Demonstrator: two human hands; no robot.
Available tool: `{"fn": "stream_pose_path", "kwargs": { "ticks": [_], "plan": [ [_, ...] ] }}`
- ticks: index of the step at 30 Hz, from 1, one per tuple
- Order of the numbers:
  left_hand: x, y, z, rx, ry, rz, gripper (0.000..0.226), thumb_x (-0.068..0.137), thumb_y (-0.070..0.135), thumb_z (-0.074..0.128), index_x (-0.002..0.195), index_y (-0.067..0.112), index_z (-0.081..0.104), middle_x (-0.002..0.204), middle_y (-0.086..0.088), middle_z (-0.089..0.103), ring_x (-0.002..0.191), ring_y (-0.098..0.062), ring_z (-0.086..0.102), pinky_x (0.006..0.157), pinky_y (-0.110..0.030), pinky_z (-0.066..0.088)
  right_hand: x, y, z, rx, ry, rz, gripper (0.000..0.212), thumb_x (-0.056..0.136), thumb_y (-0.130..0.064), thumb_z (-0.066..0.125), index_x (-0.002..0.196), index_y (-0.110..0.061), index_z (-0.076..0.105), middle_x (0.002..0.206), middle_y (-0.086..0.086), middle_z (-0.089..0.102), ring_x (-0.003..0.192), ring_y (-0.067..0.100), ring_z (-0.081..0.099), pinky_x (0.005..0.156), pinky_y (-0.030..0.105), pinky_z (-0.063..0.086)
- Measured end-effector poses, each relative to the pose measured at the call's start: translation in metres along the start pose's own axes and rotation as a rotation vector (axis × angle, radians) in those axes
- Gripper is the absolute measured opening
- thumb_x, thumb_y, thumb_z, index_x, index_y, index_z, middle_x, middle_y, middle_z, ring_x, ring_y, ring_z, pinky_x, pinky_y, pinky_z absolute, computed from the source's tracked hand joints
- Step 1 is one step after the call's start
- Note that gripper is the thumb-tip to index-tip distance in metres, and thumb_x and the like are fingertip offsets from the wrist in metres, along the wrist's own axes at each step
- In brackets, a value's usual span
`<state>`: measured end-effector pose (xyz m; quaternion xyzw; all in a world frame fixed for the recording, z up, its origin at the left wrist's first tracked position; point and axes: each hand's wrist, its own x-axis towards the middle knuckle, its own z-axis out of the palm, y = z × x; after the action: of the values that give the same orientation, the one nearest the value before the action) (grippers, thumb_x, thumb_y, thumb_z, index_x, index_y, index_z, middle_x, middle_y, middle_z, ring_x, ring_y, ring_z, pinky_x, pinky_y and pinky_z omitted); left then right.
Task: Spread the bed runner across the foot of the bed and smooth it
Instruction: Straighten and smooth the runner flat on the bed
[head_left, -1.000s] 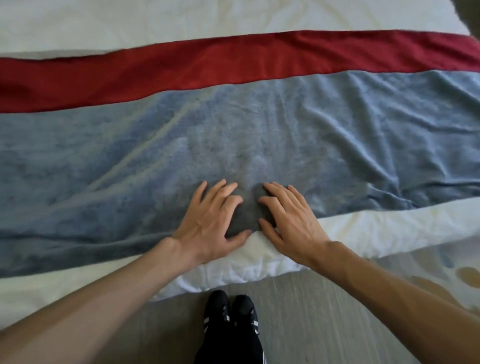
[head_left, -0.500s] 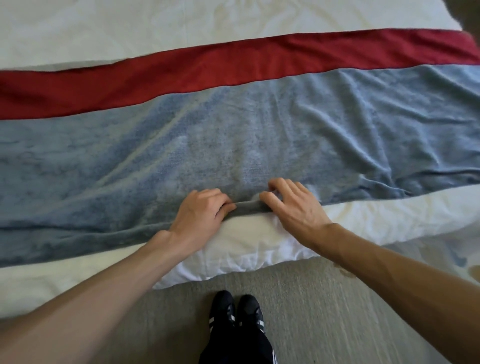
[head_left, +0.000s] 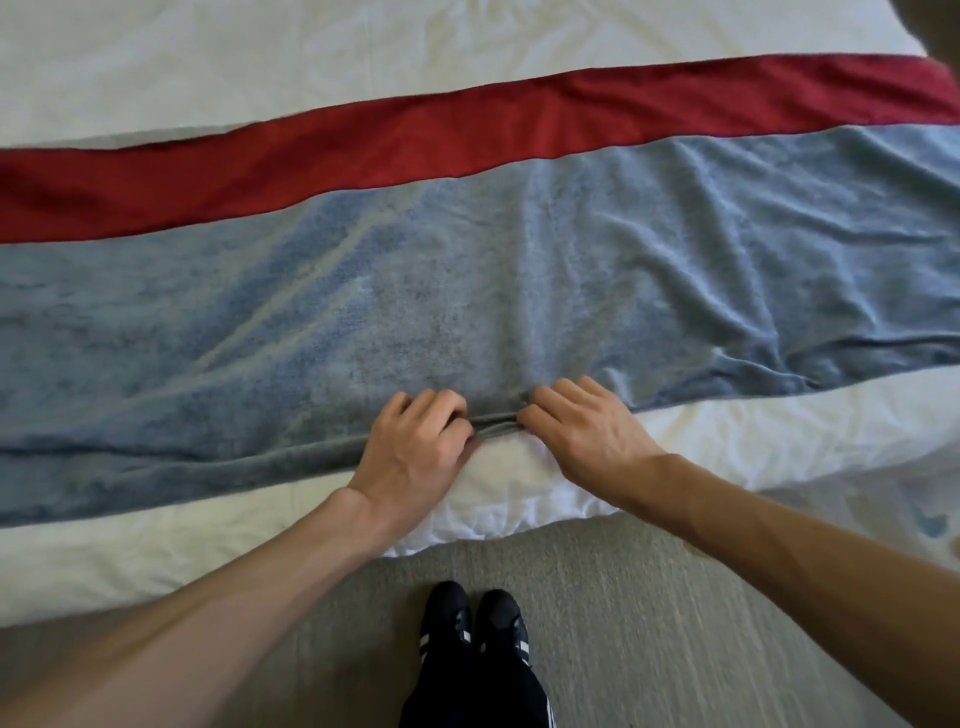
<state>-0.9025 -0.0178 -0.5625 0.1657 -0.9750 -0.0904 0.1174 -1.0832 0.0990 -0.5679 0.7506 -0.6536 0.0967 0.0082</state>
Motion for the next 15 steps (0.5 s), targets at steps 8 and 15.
{"fn": "stream_pose_path", "kwargs": {
  "ticks": [8, 15],
  "plan": [
    [-0.012, 0.001, 0.004, -0.069, -0.217, -0.037, 0.034, 0.092, 0.037, 0.044, 0.108, 0.012, 0.06, 0.114, -0.006, 0.059, 0.103, -0.022, 0.055, 0.086, -0.04, 0.04, 0.002, -0.014, -0.006, 0.105, -0.164, 0.148, 0.027, 0.074, -0.013, 0.052, 0.097, -0.012, 0.066, 0.096, 0.01, 0.057, 0.078, 0.027, 0.052, 0.066, 0.04, 0.044],
    [-0.011, -0.05, -0.009, 0.068, -0.363, -0.431, 0.069, 0.089, 0.058, 0.013, 0.149, 0.024, 0.015, 0.158, -0.009, 0.008, 0.144, -0.027, 0.007, 0.113, -0.057, 0.006, 0.056, -0.02, -0.008, 0.162, -0.193, 0.246, 0.043, 0.089, -0.033, 0.051, 0.124, -0.01, 0.056, 0.135, 0.02, 0.046, 0.122, 0.036, 0.045, 0.102, 0.045, 0.035]
  ]
}}
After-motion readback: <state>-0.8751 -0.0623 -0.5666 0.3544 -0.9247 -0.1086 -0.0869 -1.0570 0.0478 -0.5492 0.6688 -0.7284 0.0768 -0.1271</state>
